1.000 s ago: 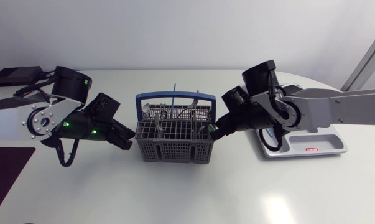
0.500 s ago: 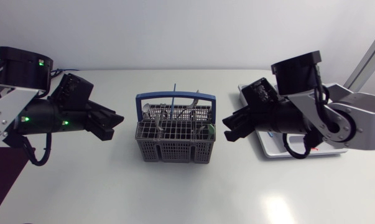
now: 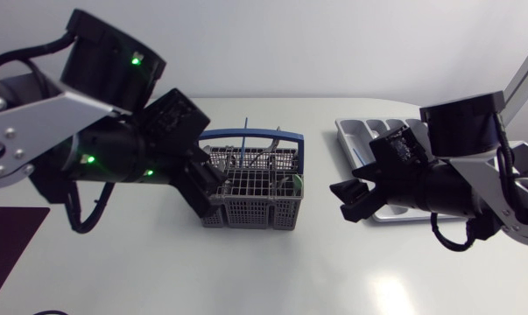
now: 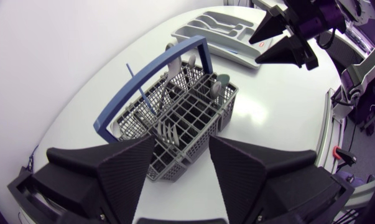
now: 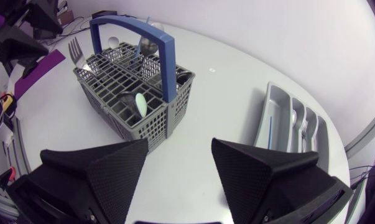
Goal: Unload the cutlery basket into the drawer organizer.
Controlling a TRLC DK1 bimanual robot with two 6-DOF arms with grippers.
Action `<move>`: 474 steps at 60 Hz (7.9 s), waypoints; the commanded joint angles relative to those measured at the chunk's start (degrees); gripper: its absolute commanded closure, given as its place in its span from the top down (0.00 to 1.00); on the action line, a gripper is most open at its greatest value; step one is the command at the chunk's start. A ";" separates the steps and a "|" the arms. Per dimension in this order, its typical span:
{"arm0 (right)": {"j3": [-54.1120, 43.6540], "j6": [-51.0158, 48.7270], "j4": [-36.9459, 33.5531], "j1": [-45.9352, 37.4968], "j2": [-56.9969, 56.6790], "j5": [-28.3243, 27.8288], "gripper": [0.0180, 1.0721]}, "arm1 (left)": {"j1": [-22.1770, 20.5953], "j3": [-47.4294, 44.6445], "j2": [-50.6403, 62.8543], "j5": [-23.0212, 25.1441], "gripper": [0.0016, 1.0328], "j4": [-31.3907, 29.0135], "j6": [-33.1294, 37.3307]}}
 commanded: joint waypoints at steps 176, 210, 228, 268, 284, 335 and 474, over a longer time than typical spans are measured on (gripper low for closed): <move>-7.11 -2.87 0.21 -7.51 -4.35 -5.91 0.72 | -18.26 35.28 42.26 -31.85 0.10 -18.37 -13.86; -6.49 -2.61 0.21 -6.99 -4.00 -5.56 0.72 | -19.31 31.86 37.17 -32.81 0.11 -15.29 -12.46; -6.49 -2.61 0.12 -6.72 -3.64 -5.38 0.72 | -19.67 33.53 39.72 -32.73 0.45 -15.38 -12.90; -7.02 -2.96 0.47 -6.72 -3.29 -5.56 0.72 | -19.23 36.95 44.90 -32.81 0.38 -16.35 -13.60; -7.11 -3.05 0.73 -6.81 -3.20 -5.73 0.72 | -18.44 37.22 45.43 -32.81 0.17 -16.35 -13.69; -7.81 -3.14 1.26 -6.99 -3.38 -5.73 0.72 | -18.52 36.43 44.29 -32.81 0.06 -17.05 -13.86; -6.67 -2.61 0.64 -4.70 -9.18 -6.08 0.72 | -22.92 30.27 23.19 -42.31 0.06 -14.68 -8.15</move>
